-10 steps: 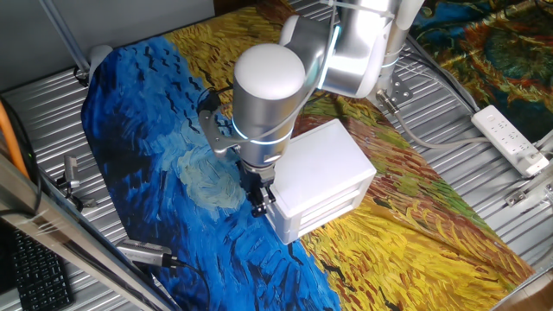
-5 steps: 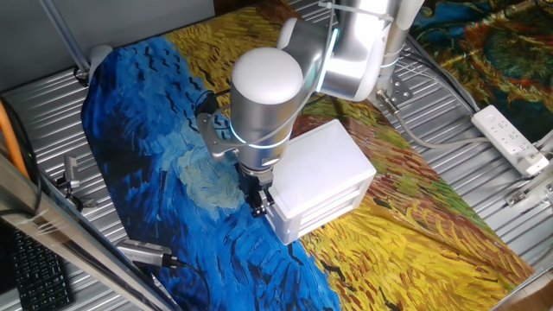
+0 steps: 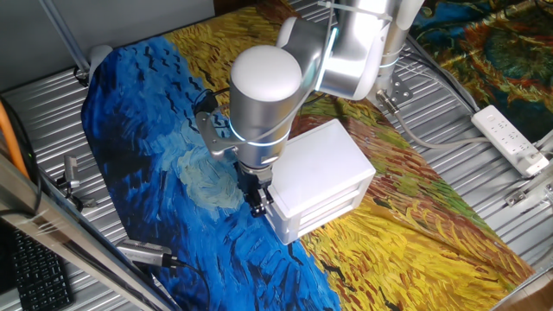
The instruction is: Take something out of a drawer
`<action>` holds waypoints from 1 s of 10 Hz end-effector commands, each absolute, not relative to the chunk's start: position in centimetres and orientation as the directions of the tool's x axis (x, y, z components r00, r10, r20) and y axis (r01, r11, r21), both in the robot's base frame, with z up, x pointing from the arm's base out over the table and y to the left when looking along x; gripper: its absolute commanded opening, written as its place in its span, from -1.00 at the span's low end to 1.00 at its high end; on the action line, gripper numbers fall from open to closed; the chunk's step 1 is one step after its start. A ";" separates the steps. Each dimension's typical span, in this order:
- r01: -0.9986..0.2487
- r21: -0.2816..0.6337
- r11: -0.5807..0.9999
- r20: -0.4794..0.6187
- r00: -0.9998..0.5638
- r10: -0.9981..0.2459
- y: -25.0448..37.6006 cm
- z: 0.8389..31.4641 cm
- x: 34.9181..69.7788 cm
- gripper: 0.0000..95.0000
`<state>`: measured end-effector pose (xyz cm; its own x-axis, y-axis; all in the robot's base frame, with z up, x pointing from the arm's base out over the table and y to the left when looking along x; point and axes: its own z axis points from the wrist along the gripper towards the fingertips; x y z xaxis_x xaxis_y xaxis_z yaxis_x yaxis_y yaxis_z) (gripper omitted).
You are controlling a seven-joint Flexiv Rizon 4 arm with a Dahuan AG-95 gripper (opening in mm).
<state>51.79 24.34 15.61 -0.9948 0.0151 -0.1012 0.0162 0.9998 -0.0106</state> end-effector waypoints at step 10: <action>0.034 -0.007 0.999 -0.098 -0.995 0.034 24.3 15.6 51.8 -1.00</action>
<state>51.82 24.32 15.60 -0.9946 0.0318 -0.0989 0.0327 0.9994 -0.0069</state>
